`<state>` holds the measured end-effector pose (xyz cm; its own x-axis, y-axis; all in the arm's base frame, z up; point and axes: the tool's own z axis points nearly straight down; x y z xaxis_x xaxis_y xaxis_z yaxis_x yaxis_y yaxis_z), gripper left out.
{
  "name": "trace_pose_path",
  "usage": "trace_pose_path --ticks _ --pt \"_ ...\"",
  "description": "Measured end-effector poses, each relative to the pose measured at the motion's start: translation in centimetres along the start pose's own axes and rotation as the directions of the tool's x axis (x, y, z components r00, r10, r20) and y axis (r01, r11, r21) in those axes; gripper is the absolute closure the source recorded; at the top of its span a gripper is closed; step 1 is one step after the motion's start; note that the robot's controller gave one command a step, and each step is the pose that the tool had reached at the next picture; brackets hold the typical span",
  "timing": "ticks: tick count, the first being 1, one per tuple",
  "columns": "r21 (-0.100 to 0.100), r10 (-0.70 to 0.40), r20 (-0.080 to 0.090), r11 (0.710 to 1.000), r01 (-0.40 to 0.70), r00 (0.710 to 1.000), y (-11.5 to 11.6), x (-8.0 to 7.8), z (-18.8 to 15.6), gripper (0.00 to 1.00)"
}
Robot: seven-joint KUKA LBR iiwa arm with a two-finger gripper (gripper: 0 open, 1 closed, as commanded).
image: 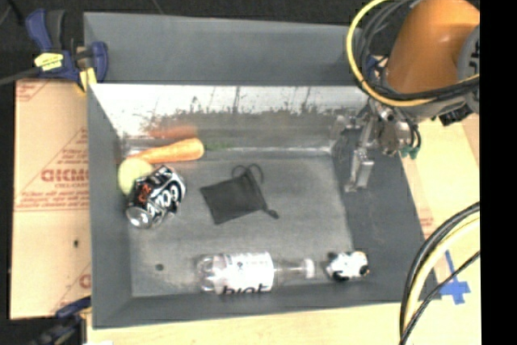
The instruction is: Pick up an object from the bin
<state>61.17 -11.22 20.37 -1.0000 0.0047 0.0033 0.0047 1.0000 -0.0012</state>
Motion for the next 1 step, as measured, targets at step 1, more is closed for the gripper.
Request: trace_pose_path --ticks 1 --pt "0.001 -0.002 0.008 1.000 0.002 1.000 0.04 -0.14 -0.53 0.00"
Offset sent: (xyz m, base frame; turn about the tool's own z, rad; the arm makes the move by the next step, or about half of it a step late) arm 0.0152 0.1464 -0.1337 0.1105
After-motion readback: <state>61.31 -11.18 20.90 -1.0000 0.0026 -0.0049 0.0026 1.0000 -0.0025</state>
